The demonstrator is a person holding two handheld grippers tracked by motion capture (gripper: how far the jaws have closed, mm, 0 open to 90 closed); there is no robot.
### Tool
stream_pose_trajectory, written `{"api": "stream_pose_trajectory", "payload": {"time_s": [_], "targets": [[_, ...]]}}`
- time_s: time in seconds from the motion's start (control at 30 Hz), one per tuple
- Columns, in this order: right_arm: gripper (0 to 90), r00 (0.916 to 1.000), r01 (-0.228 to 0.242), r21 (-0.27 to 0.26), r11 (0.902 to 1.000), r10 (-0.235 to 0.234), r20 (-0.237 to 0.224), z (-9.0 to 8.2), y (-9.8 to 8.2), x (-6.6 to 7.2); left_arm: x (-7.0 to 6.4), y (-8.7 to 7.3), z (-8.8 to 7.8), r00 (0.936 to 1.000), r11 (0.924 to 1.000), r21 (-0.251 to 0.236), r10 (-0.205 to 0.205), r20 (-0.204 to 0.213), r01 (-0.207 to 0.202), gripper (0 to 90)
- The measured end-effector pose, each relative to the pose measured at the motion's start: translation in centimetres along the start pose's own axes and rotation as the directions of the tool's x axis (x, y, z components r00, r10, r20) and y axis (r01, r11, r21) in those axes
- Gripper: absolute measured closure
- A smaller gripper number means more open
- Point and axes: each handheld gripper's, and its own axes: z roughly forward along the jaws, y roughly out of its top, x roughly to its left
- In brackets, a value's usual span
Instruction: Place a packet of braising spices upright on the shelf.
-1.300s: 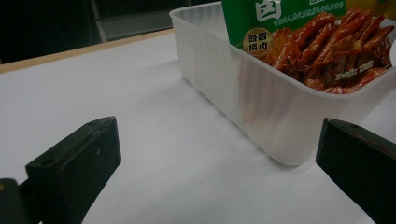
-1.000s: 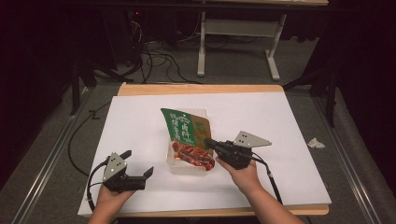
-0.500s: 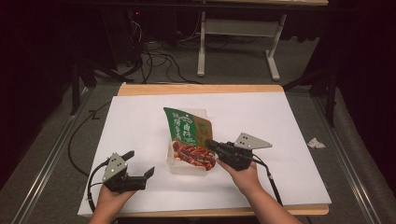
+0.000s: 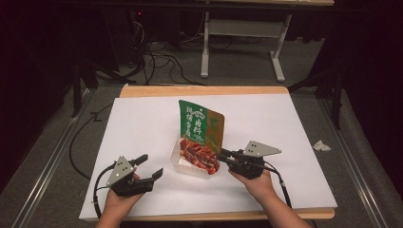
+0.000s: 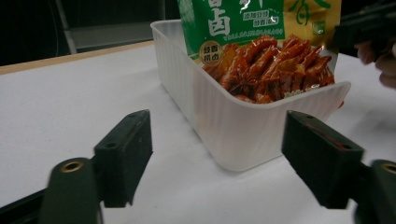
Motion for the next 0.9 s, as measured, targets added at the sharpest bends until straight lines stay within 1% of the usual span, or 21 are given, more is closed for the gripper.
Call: {"api": "stream_pose_trajectory", "payload": {"time_s": [0.03,0.07,0.13,0.17,0.2,0.23,0.3,0.33,0.37,0.43,0.47,0.5,0.53,0.57,0.7,0.77,0.87,0.9], "targets": [[79.2,1.0,0.003,0.01,0.9999,-0.003,0.0,0.2,-0.1,0.1,-0.1,0.0,0.2,0.9999,0.9999,0.001,-0.013,-0.002,0.013,29.5],[81.5,1.0,0.006,0.02,0.9998,-0.006,0.001,0.4,-0.2,0.2,-0.2,0.0,0.4,0.9998,0.9997,0.01,-0.02,-0.008,0.02,36.8],[86.2,0.9998,0.012,0.028,0.9995,-0.013,0.018,0.7,-0.2,0.2,-0.4,0.0,1.0,0.9993,0.9986,0.039,-0.035,-0.012,0.036,45.0],[90.0,0.9998,0.004,0.03,0.9996,-0.005,0.018,0.8,-0.2,0.0,-0.6,0.0,1.3,0.9992,0.9978,0.06,-0.026,-0.03,0.028,58.2],[90.0,0.9998,0.004,0.03,0.9996,-0.005,0.018,0.8,-0.2,0.0,-0.7,0.1,1.6,0.9986,0.9965,0.081,-0.015,-0.051,0.019,58.2],[90.0,0.9997,0.008,0.031,0.9995,-0.009,0.024,0.8,-0.2,0.0,-0.7,0.2,1.9,0.9974,0.9951,0.096,-0.019,-0.07,0.025,64.5],[90.0,0.9996,0.011,0.035,0.9993,-0.012,0.028,0.8,-0.2,0.0,-0.7,0.1,2.7,0.995,0.9911,0.122,-0.043,-0.091,0.054,78.3],[90.0,0.9996,0.011,0.035,0.9993,-0.012,0.028,0.8,-0.2,0.0,-0.7,0.1,3.2,0.994,0.9889,0.139,-0.038,-0.103,0.053,78.3],[90.0,0.9996,0.01,0.036,0.9993,-0.011,0.027,0.8,-0.2,0.0,-0.8,-0.1,3.8,0.9934,0.9877,0.148,-0.035,-0.109,0.051,80.5],[90.0,0.9993,0.018,0.034,0.9993,-0.019,0.032,0.8,-0.2,-0.1,-1.2,-0.3,4.5,0.995,0.9875,0.15,-0.035,-0.094,0.049,82.4],[90.0,0.9993,0.015,0.036,0.9993,-0.016,0.034,0.8,-0.2,-0.1,-1.4,-0.3,4.7,0.9968,0.9882,0.149,-0.026,-0.076,0.037,82.5],[90.0,0.9992,0.013,0.036,0.9993,-0.015,0.038,0.8,-0.1,-0.1,-1.6,-0.3,4.8,0.9968,0.9886,0.149,-0.009,-0.079,0.021,83.3],[90.0,0.9991,0.015,0.034,0.9993,-0.017,0.04,0.8,-0.1,-0.2,-1.6,-0.2,4.8,0.9972,0.9893,0.144,-0.009,-0.074,0.02,84.7],[90.0,0.9989,0.015,0.031,0.9994,-0.016,0.045,0.8,-0.1,-0.2,-1.6,-0.2,4.8,0.9978,0.9895,0.141,-0.022,-0.063,0.031,84.9],[90.0,0.9986,0.009,0.031,0.9995,-0.011,0.051,0.7,-0.1,-0.3,-1.9,-0.2,4.8,0.9989,0.9926,0.119,-0.017,-0.043,0.022,87.4],[90.0,0.9984,0.016,0.032,0.9994,-0.017,0.054,0.6,-0.2,-0.3,-2.1,-0.2,4.8,0.9993,0.9935,0.112,-0.016,-0.034,0.019,89.0],[90.0,0.9976,0.015,0.029,0.9995,-0.017,0.067,0.4,-0.1,-0.4,-2.5,-0.2,5.0,1.0,0.9937,0.112,0.001,0.002,-0.001,89.1],[90.0,0.9971,0.011,0.025,0.9996,-0.013,0.075,0.1,-0.1,-0.7,-2.7,-0.2,5.0,0.9999,0.9936,0.112,0.003,0.016,-0.005,89.1]]}}
